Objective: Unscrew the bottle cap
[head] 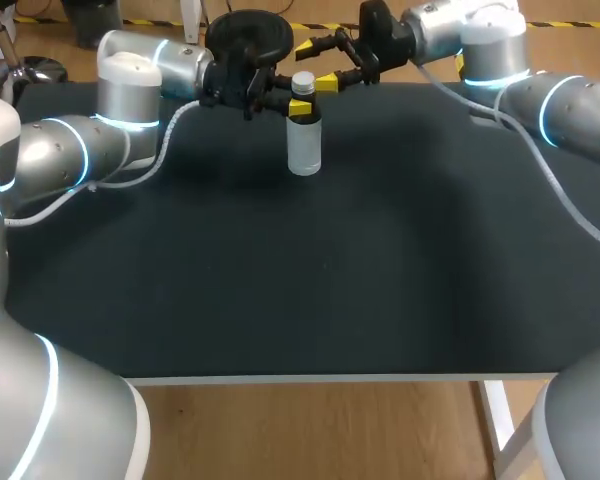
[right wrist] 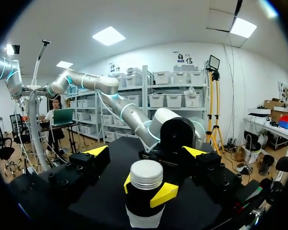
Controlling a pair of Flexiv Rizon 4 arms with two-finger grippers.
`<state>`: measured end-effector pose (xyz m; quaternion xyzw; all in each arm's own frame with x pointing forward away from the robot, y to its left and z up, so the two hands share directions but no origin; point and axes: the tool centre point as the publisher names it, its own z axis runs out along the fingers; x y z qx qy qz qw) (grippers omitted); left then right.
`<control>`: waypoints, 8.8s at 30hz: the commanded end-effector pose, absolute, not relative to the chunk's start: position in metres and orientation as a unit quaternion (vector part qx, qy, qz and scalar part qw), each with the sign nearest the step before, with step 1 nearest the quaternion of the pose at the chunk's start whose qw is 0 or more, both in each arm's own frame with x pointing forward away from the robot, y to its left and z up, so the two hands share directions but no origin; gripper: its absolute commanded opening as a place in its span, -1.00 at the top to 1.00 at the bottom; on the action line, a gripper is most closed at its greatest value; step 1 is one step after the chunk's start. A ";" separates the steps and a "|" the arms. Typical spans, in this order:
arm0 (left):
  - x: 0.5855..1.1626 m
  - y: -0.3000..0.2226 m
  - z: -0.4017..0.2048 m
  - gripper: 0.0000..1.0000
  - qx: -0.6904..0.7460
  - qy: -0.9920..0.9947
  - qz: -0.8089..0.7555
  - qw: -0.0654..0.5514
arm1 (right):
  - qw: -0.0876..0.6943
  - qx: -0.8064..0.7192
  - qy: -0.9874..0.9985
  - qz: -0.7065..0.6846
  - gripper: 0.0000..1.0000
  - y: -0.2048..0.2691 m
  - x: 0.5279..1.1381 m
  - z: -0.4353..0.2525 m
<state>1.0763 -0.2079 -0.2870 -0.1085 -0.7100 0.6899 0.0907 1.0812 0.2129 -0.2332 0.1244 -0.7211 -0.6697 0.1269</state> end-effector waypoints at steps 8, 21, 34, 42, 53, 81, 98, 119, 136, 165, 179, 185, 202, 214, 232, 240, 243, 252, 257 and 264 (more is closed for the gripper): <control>1.083 -0.209 -0.290 1.00 -0.133 -0.704 0.688 0.117 | 0.001 -0.017 -0.738 -0.675 -1.00 0.214 1.083 -0.227; 1.083 -0.209 -0.290 1.00 -0.133 -0.704 0.688 0.117 | -0.062 -0.062 -0.727 -0.681 -1.00 0.208 1.071 -0.221; 1.083 -0.209 -0.290 1.00 -0.133 -0.704 0.688 0.117 | -0.121 -0.147 -0.728 -0.659 -1.00 0.207 1.074 -0.221; 1.083 -0.209 -0.290 1.00 -0.133 -0.704 0.688 0.117 | -0.162 -0.189 -0.728 -0.639 -1.00 0.205 1.079 -0.224; 1.083 -0.209 -0.290 1.00 -0.133 -0.704 0.688 0.117 | -0.167 -0.218 -0.716 -0.641 -1.00 0.206 1.089 -0.236; 1.083 -0.209 -0.290 1.00 -0.133 -0.704 0.688 0.117 | -0.148 -0.209 -0.718 -0.647 -1.00 0.216 1.096 -0.250; 1.083 -0.209 -0.290 1.00 -0.133 -0.704 0.688 0.117 | -0.141 -0.201 -0.721 -0.648 1.00 0.221 1.096 -0.254; 1.083 -0.209 -0.290 1.00 -0.133 -0.704 0.688 0.117 | -0.036 -0.109 -0.733 -0.670 1.00 0.220 1.096 -0.259; 1.083 -0.209 -0.290 1.00 -0.133 -0.704 0.688 0.117 | 0.142 0.040 -0.740 -0.656 1.00 0.227 1.097 -0.264; 1.083 -0.209 -0.290 1.00 -0.133 -0.704 0.688 0.117 | 0.347 0.268 -0.672 -0.596 1.00 0.219 1.089 -0.274; 1.083 -0.209 -0.290 1.00 -0.133 -0.704 0.688 0.117 | 0.440 0.359 -0.620 -0.541 1.00 0.222 1.086 -0.271; 1.083 -0.209 -0.290 1.00 -0.133 -0.704 0.688 0.117 | 0.504 0.390 -0.591 -0.495 1.00 0.226 1.090 -0.272; 1.083 -0.209 -0.290 1.00 -0.133 -0.704 0.688 0.117 | 0.482 0.413 -0.582 -0.508 -1.00 0.223 1.093 -0.263; 1.083 -0.209 -0.290 1.00 -0.133 -0.704 0.688 0.117 | 0.359 0.346 -0.615 -0.610 -1.00 0.206 1.087 -0.245; 1.083 -0.209 -0.290 1.00 -0.133 -0.704 0.688 0.117 | 0.060 0.071 -0.727 -0.680 -1.00 0.212 1.083 -0.220; 1.083 -0.209 -0.290 1.00 -0.133 -0.704 0.688 0.117 | -0.001 -0.016 -0.744 -0.668 -1.00 0.215 1.081 -0.214; 1.083 -0.209 -0.290 1.00 -0.133 -0.704 0.688 0.117 | -0.019 -0.037 -0.744 -0.667 -1.00 0.215 1.081 -0.213; 1.083 -0.209 -0.290 1.00 -0.133 -0.704 0.688 0.117 | -0.069 -0.098 -0.723 -0.680 -1.00 0.207 1.083 -0.213; 1.083 -0.209 -0.290 1.00 -0.133 -0.704 0.688 0.117 | -0.100 -0.128 -0.726 -0.669 -1.00 0.202 1.084 -0.214; 1.083 -0.209 -0.290 1.00 -0.133 -0.704 0.688 0.117 | -0.166 -0.171 -0.734 -0.636 -1.00 0.200 1.084 -0.218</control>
